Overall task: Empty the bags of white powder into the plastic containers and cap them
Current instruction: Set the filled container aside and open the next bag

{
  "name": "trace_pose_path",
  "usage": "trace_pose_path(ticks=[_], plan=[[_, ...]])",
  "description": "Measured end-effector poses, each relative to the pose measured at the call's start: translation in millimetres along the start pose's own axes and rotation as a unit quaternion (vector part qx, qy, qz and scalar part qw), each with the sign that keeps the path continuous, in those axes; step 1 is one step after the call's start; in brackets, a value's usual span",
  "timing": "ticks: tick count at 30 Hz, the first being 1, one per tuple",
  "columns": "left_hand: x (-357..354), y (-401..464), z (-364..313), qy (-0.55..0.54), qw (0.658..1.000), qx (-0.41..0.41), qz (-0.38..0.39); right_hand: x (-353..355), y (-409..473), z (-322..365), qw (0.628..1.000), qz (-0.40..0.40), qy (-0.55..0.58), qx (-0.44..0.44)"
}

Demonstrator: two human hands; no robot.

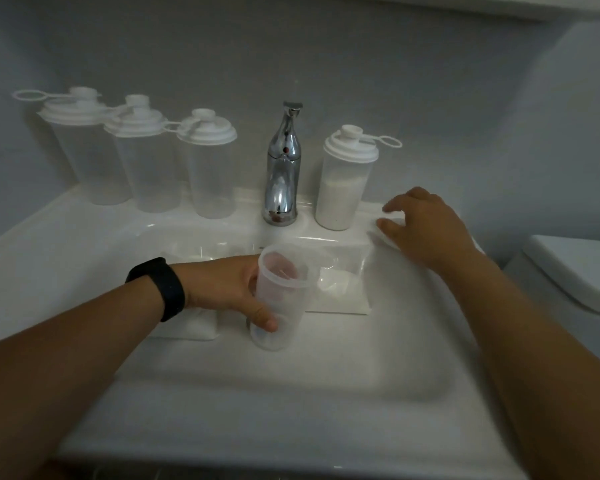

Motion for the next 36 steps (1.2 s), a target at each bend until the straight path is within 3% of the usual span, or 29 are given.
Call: trace_pose_path(ticks=[5, 9, 23, 32, 36], plan=[[2, 1, 6, 0.041, 0.999, 0.012, 0.007, -1, -14, 33, 0.998, 0.060, 0.024, 0.024], [-2, 5, 1, 0.028, 0.999, 0.007, -0.030, -24, -21, 50, 0.992, 0.103, -0.038, 0.058], [6, 7, -3, 0.081, 0.996, -0.002, -0.034, -57, -13, 67, 0.980, 0.082, -0.131, 0.124], [19, 2, -13, 0.019, 0.994, -0.027, -0.102, -39, -13, 51, 0.992, 0.075, -0.003, 0.101], [9, 4, -19, 0.019, 0.993, -0.042, -0.113, -21, -14, 49, 0.993, 0.029, 0.046, 0.103]])
Point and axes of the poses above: each hand's wrist, its own y-axis towards the middle knuckle, its own x-axis out of the back of the hand, z = x × y, the point moved 8 cm from there along y, towards the middle knuckle, and after that the axes turned 2 degrees about z, right-handed, at the moved point
